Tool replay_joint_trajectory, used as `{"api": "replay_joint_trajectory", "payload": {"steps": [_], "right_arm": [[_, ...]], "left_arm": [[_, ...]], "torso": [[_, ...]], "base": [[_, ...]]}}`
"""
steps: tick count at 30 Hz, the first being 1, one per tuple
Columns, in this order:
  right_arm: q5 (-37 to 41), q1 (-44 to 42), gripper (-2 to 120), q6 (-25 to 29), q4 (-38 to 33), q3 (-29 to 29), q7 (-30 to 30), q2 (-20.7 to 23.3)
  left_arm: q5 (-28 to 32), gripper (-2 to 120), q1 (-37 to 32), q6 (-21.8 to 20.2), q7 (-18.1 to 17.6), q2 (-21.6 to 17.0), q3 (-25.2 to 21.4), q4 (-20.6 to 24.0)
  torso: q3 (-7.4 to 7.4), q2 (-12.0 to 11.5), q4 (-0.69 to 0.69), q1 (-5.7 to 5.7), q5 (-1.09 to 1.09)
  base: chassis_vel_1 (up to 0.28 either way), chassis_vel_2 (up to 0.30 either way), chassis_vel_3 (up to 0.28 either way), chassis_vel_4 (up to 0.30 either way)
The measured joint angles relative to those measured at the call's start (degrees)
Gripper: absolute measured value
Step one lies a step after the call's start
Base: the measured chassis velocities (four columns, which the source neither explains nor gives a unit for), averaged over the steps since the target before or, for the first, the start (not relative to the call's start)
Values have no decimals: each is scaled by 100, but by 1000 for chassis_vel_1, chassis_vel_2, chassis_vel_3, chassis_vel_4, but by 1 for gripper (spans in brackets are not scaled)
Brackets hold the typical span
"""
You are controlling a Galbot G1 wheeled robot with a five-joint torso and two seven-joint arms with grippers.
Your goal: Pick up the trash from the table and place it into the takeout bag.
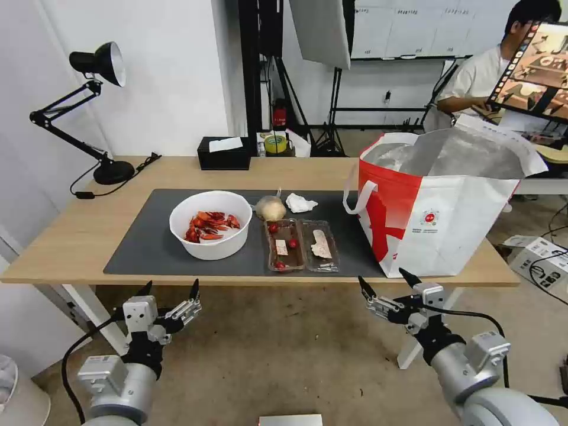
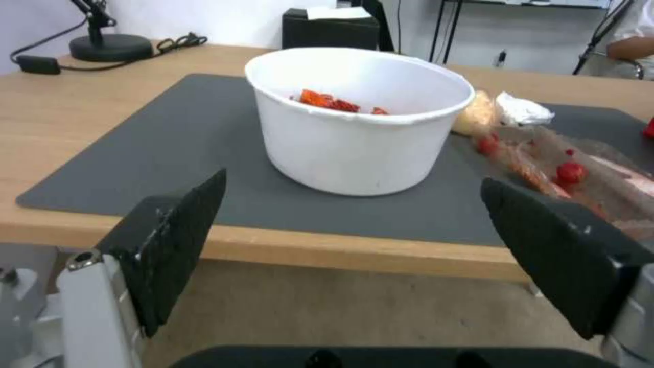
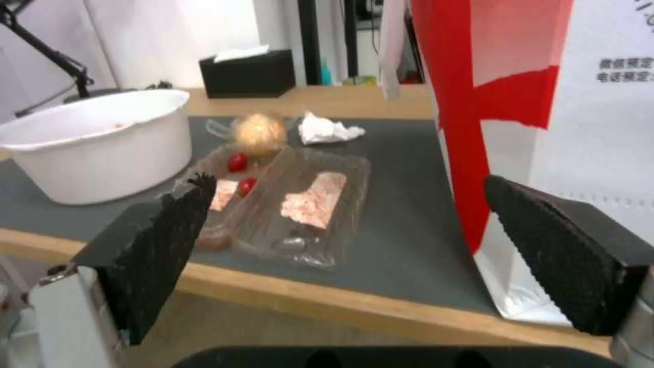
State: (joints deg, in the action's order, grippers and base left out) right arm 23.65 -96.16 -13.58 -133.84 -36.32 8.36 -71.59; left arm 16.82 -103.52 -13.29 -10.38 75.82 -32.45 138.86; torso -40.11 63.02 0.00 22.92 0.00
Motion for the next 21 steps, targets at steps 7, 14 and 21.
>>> {"api": "replay_joint_trajectory", "payload": {"steps": [7, 14, 21], "right_arm": [[29, 86, 100, 165, 124, 84, -97, -23], [948, 174, 100, 181, 130, 295, -627, -69], [3218, 398, 100, -66, 15, 527, -1401, -134]], "left_arm": [[-140, 100, -5, 221, 62, 56, 100, -112], [-161, 100, -2, 282, 72, 50, 81, -128], [-127, 100, 10, 354, 88, -41, -21, -141]], "torso": [[0, 0, 0, 0, 0], [0, 0, 0, 0, -1], [0, 0, 0, 0, -1]], "base": [[0, 0, 0, 0], [0, 0, 0, 0], [0, 0, 0, 0]]}}
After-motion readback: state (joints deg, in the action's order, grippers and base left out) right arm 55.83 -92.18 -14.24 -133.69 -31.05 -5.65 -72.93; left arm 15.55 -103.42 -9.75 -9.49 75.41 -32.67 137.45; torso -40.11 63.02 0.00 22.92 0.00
